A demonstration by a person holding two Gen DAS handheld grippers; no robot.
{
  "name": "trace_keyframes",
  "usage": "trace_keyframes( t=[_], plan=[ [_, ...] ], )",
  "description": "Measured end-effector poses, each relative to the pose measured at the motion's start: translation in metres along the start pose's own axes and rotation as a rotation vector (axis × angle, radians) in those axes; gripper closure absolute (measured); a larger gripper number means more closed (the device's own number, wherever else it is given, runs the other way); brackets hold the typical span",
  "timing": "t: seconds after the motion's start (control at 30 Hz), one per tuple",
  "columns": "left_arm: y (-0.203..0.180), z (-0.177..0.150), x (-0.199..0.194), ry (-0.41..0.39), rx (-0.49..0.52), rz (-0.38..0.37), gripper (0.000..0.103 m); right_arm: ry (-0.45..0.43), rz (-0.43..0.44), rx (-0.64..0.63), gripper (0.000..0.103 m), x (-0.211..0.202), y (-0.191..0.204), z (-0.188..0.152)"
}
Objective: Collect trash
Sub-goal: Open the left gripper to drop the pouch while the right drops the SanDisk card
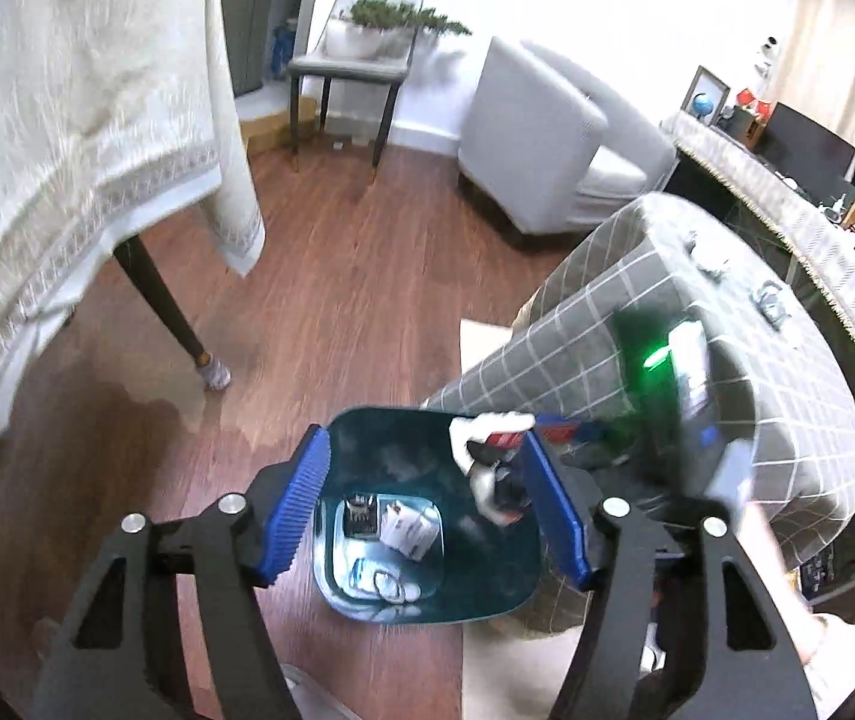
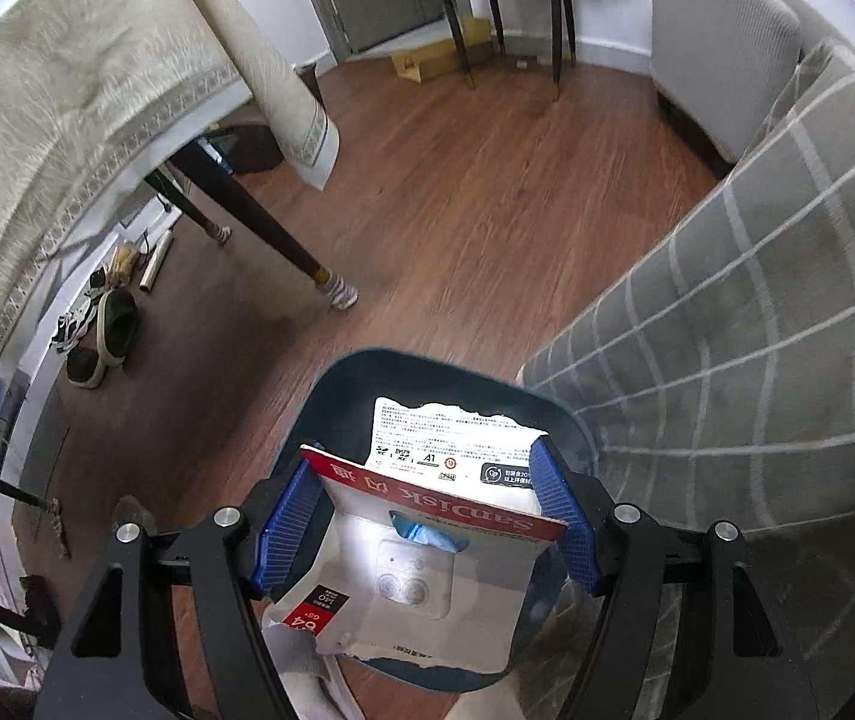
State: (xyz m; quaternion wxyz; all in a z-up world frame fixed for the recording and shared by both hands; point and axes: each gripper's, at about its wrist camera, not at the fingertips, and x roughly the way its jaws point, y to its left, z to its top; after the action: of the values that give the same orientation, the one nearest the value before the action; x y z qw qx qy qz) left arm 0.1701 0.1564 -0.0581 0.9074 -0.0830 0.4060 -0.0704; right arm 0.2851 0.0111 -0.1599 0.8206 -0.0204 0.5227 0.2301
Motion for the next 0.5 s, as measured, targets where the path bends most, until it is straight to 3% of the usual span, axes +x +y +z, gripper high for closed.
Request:
trace_keyframes(
  t=[0.23, 0.5],
  plan=[
    [-0.006, 0.011, -0.03, -0.101, -0.011, -0.027, 0.045, 0.088, -0.053, -0.053, 0.031, 0.029, 0.005, -0.018],
    [-0.023, 0.023, -0.051, -0.173, 0.028, -0.044, 0.056, 0.131, -0.02, -0.064, 0.03, 0.053, 0.005, -0.04]
  ],
)
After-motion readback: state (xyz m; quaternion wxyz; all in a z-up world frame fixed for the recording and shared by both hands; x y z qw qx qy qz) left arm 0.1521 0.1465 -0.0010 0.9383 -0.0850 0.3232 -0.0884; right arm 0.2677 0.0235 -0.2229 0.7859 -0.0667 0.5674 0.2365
